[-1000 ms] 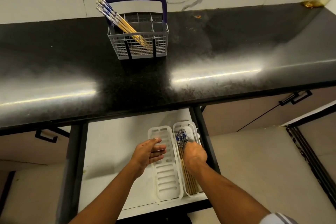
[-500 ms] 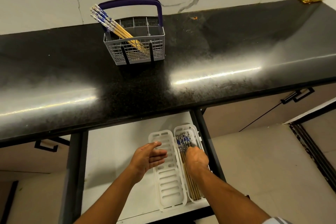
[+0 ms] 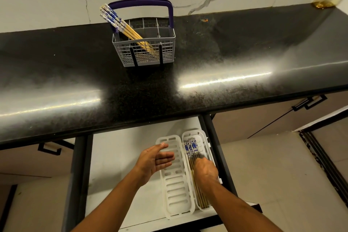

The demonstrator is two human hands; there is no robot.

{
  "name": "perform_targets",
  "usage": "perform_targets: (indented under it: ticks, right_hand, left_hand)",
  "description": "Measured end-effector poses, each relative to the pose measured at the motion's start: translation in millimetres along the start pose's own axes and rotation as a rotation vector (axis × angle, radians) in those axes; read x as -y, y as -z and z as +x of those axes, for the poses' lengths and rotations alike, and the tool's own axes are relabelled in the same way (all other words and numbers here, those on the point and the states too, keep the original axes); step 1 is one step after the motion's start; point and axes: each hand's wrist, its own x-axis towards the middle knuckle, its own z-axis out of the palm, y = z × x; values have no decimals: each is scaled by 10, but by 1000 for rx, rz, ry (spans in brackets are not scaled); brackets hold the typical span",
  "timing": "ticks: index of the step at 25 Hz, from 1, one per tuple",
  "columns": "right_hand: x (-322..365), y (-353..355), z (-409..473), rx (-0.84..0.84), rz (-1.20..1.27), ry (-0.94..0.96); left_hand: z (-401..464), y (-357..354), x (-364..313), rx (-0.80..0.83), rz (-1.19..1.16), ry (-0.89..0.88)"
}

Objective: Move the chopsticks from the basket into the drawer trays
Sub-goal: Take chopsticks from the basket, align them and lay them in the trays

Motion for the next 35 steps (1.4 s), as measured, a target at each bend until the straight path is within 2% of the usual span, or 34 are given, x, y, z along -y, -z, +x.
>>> perform_targets:
  ticks: [10, 15, 18, 22, 24, 29, 32, 35]
  right_hand:
    - [9, 13, -161, 3, -112, 64]
    - [191, 494, -361, -100, 4, 142]
    - [404, 1051, -498, -271, 145, 261]
    - [724, 1927, -700, -697, 311, 440]
    - [859, 2314, -785, -857, 373, 529]
    - [1175, 3255, -835, -1067, 449, 598]
    - [1342, 3665, -788, -1210, 450, 612]
    - [1470, 3841, -588, -1198, 484, 613]
  left_hand:
    - [-32, 57, -55, -8, -3, -23]
    - [-122, 59, -312, 7, 9, -105]
    - [-209, -63, -766, 16, 57, -241]
    - [-454, -249, -1654, 20, 105, -470]
    - [-602, -343, -2077, 2, 123, -556]
    - [-937, -509, -2918, -100, 207, -748]
    - [-912, -494, -3267, -224, 259, -710]
    - [-660, -416, -3455, -400, 249, -652]
